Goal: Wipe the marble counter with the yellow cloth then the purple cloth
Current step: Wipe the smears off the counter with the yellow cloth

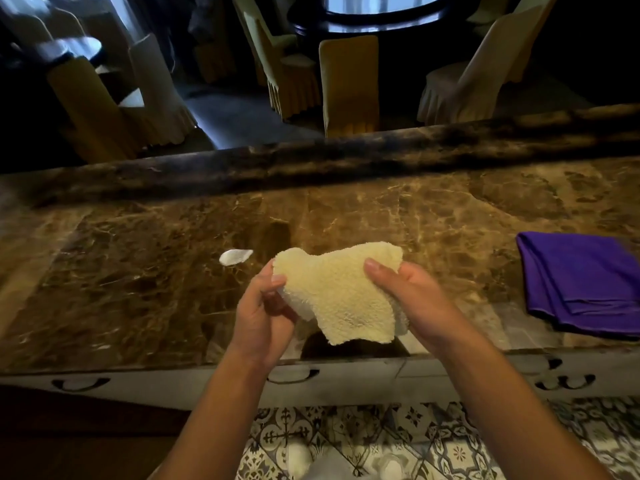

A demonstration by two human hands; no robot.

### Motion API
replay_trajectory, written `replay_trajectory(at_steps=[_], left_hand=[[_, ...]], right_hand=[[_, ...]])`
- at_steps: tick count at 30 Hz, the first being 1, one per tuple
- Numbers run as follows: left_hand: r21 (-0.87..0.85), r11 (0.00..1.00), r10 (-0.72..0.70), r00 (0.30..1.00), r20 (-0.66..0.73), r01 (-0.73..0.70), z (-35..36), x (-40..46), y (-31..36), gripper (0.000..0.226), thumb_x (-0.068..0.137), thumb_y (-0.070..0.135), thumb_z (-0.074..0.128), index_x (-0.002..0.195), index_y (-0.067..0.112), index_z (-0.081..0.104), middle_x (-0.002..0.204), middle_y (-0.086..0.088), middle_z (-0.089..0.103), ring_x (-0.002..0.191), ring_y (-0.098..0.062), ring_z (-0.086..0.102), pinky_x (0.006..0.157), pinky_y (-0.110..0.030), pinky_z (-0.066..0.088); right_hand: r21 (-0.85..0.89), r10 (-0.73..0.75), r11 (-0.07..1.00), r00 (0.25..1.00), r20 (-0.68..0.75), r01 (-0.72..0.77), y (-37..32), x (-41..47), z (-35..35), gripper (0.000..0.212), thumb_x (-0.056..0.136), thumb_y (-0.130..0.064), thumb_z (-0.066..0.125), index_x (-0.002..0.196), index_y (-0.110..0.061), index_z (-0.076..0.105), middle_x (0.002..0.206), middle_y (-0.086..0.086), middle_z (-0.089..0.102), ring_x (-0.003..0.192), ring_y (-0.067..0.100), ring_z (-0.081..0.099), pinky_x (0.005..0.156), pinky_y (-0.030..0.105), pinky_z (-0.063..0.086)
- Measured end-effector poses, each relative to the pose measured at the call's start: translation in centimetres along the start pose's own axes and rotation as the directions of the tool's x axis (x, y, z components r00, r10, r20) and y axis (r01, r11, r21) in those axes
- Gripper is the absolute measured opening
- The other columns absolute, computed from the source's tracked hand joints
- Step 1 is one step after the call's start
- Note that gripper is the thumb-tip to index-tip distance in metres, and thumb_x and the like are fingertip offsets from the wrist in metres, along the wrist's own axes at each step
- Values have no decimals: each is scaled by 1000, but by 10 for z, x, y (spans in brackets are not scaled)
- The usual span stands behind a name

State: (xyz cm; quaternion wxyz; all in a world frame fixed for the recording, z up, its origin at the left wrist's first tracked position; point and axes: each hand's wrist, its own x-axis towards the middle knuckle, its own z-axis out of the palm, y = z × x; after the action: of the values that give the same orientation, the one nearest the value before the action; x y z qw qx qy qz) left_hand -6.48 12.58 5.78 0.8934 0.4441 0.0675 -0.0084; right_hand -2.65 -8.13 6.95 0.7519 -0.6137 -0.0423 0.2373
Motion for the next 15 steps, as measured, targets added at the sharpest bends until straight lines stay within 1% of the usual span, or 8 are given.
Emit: replay_trajectory(at_steps=[1,3,4,6,8,11,13,15], left_hand=[[-25,1000,-19,1000,-15,19,-9,-2,4,32,78,20,59,105,11,74,100,-9,75,93,-21,74,76,-34,61],[-29,998,-58,998,-36,57,-31,-4,12,40,85,20,47,116,11,71,114,-13,73,107,-27,70,87,-42,59],[-10,998,-67,997,-45,67,-42,-5,16,42,88,22,46,120,12,71,122,-16,71,115,-30,67,96,-47,55],[35,995,-88,993,-74,91,-61,-5,24,42,92,30,49,122,13,73,131,-18,69,125,-32,62,106,-49,48],[103,983,-140,986,-95,149,-77,-4,32,45,90,44,57,119,14,76,128,-16,72,123,-29,65,102,-44,51],[216,942,-251,966,-53,257,-95,-5,38,50,83,53,62,118,20,78,124,-12,75,114,-23,71,94,-34,56],[232,924,-305,952,-37,305,-104,-5,41,49,78,54,65,114,23,79,123,-11,76,112,-21,72,94,-34,56],[245,916,-321,947,-25,317,-111,-2,44,50,77,55,66,112,22,80,123,-13,75,112,-24,72,98,-39,55]], right_hand=[[-45,-24,999,1000,-5,24,-4,0,11,17,99,-28,59,95,-18,72,86,-11,82,82,2,77,65,13,56],[-170,-87,982,996,-14,83,-10,3,37,23,98,-33,59,97,-17,75,91,-4,82,83,7,77,67,18,57],[-216,-127,969,992,-15,120,-9,6,49,26,97,-35,60,100,-15,76,95,2,81,86,12,77,70,22,57],[-230,-176,959,984,-30,165,-6,13,73,26,95,-31,59,107,-15,76,103,0,81,94,13,77,74,21,58],[-230,-211,953,977,-40,197,-2,20,96,27,92,-30,59,109,-17,75,105,-5,81,97,11,76,78,20,58],[-206,-232,955,970,-69,214,3,29,122,31,87,-35,62,109,-17,76,108,0,80,102,15,75,83,24,58],[-138,-216,970,970,-114,200,7,33,131,33,82,-44,68,105,-22,78,108,3,80,103,19,76,82,27,59],[-72,-182,982,971,-153,173,11,36,134,44,68,-60,79,100,-29,80,106,4,81,100,21,77,79,29,61]])
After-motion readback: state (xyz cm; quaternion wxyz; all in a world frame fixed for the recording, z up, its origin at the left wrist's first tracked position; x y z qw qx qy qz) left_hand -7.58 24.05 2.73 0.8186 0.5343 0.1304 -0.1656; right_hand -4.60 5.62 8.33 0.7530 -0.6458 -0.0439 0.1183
